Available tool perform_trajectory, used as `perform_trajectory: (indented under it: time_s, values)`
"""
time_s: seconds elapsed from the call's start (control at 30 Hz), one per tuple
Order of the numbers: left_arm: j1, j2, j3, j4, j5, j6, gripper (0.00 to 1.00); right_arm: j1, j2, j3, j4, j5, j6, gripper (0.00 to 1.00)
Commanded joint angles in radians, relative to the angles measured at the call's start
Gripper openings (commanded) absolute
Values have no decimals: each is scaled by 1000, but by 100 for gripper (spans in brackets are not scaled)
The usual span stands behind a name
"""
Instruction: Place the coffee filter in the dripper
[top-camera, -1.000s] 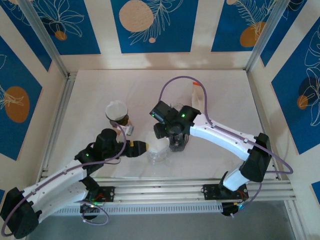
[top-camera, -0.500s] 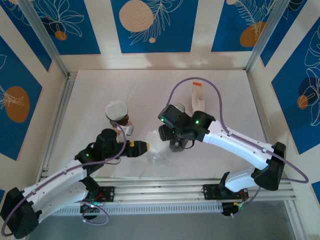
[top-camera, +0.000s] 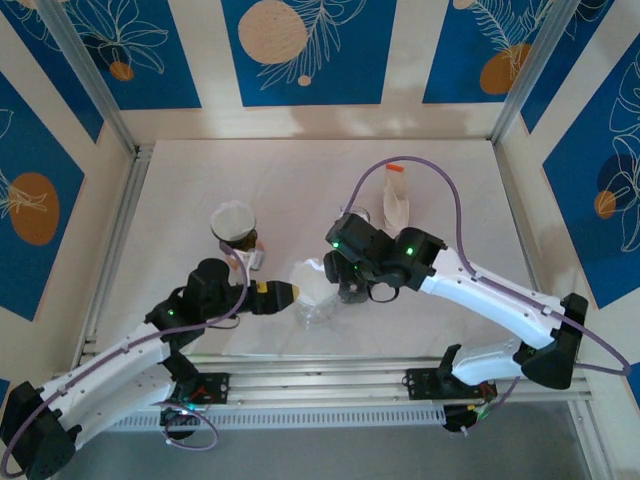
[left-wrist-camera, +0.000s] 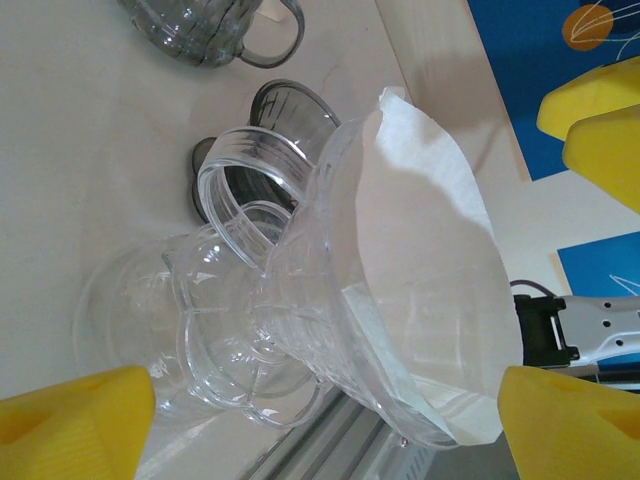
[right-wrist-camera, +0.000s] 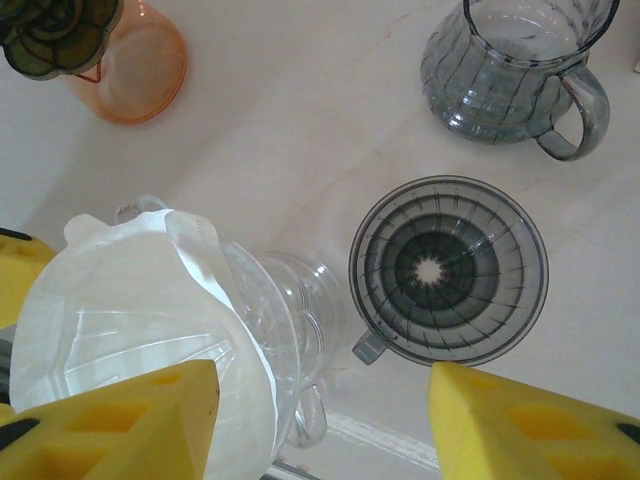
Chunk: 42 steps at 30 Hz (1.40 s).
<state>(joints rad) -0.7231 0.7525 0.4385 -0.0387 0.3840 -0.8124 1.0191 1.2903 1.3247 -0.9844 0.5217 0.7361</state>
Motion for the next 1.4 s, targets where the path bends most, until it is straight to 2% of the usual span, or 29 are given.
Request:
perform_trajectory:
  time_s: [0.0,0.23,0.53,0.67,0.93,1.03,1.37]
  values:
    - [-14,-15,28,-11,-5,-3,89,7,-25,-15,-21,32,28,58]
    - [-15,-88,105,-99,-42,30,94,10,-88,-47,-35,38,40,58]
    - [-15,-296,99,-215,-190,84,99,53,-267,-266,96,8,42,57]
    - [-13,-399,14,-248,-250,33,100,140,-324,-416,230,-19,5,57]
    - [-13,-549,-103,-338,-290,-79,100,337,-377,-670,482,65,-36,58]
    - [-13,-565,-125,-369,-296,-106,98,340,-382,-749,574,15,-49,57]
    - [-13,-548,-191,-344,-294,-157,95,326,-363,-899,716,-9,-20,58]
